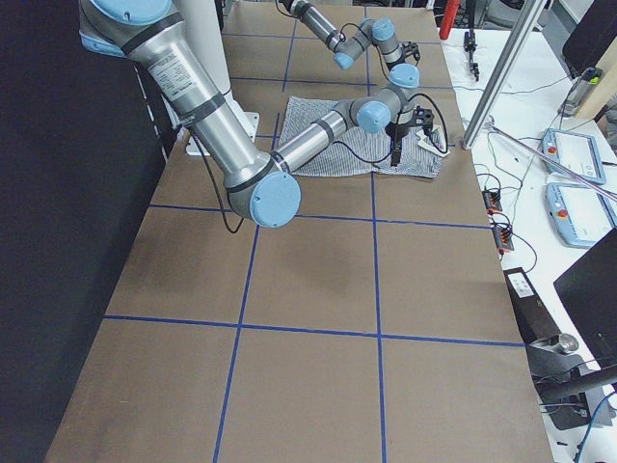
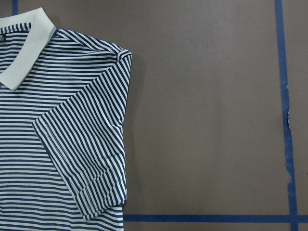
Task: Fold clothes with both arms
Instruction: 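Release the folded sleeve and lift the right gripper while the left arm approaches, then fold the other sleeve inward onto the shirt with the left gripper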
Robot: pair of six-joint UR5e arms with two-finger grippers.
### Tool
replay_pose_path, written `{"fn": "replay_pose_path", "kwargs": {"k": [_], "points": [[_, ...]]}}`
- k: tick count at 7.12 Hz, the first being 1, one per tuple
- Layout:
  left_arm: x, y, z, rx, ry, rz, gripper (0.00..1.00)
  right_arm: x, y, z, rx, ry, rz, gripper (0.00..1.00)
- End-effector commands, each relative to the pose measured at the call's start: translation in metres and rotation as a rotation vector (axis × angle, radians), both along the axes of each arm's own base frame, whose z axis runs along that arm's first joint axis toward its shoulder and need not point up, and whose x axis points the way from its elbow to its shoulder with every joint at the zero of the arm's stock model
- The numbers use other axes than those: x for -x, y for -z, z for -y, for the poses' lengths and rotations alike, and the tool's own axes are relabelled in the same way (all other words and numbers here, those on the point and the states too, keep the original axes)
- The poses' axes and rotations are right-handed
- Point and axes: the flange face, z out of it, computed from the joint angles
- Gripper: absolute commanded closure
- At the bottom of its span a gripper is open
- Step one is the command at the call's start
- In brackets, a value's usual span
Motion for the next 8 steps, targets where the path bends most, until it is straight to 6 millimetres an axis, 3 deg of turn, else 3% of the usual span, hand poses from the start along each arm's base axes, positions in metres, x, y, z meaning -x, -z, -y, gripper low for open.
{"fn": "replay_pose_path", "kwargs": {"k": [1, 2, 3, 4, 6, 8], "points": [[-0.039, 0.055, -0.018, 0.084, 0.043, -0.057, 1.00, -0.003, -0.011, -0.002, 0.006, 0.001, -0.007, 0.00], [-0.076, 0.068, -0.038, 0.119, 0.043, -0.093, 1.00, -0.003, -0.013, -0.003, 0.005, 0.004, -0.009, 0.00], [-0.110, 0.063, -0.043, 0.161, 0.049, -0.083, 1.00, -0.005, -0.023, -0.004, 0.002, 0.012, -0.017, 0.00], [-0.125, 0.073, -0.044, 0.142, 0.069, -0.077, 1.00, -0.007, -0.029, -0.005, -0.020, 0.013, -0.003, 0.00], [-0.122, 0.090, -0.035, 0.097, 0.077, -0.136, 1.00, -0.006, -0.026, -0.005, -0.025, 0.014, 0.003, 0.00], [-0.104, 0.089, -0.018, 0.082, 0.103, -0.163, 1.00, -0.006, -0.027, -0.005, -0.024, 0.014, 0.002, 0.00]]}}
